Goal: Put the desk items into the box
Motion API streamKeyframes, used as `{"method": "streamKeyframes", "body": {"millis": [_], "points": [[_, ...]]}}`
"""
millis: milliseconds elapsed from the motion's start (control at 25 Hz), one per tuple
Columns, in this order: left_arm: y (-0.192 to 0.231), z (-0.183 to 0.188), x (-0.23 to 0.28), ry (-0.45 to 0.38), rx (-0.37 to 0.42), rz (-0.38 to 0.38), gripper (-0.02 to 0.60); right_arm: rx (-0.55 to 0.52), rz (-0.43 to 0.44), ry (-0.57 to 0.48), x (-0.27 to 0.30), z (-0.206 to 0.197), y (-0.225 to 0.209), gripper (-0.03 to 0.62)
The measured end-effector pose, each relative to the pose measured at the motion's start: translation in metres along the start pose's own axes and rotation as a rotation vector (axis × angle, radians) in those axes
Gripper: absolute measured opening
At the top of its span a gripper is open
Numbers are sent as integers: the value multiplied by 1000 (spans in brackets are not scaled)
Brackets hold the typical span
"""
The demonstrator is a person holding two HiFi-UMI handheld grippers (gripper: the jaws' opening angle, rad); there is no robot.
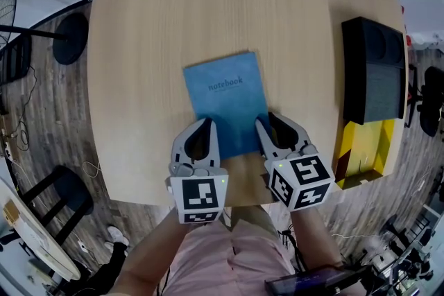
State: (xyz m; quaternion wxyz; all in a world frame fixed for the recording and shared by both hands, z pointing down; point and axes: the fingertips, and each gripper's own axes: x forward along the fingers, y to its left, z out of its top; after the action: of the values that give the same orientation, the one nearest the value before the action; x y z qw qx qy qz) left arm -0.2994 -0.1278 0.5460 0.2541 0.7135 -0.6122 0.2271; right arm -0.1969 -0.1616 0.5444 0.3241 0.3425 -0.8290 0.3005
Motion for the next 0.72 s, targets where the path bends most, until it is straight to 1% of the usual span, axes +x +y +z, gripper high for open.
{"method": "streamKeyframes", "body": {"millis": [40, 160, 280, 400, 560, 600, 720], "points": [[0, 0, 0, -1, 0, 1, 11, 2, 1, -7, -3, 0, 2, 82], [1, 0, 0, -4, 2, 4, 11, 45, 39, -21, -8, 0, 9, 49], [0, -1, 1, -9, 6, 4, 11, 83, 75, -28, -10, -1, 14, 38], [-1, 0, 1, -25, -1, -9, 11, 104, 94, -62, -15, 6, 18, 29], [2, -1, -9, -40, -86, -27, 11, 95, 122, -105, -25, 20, 30, 26], [3, 1, -14, -48, -95, -22, 11, 84, 127, -115, -28, 24, 34, 25], [4, 13, -33, -93, -89, -3, 11, 45, 142, -141, -38, 34, 47, 21]]}}
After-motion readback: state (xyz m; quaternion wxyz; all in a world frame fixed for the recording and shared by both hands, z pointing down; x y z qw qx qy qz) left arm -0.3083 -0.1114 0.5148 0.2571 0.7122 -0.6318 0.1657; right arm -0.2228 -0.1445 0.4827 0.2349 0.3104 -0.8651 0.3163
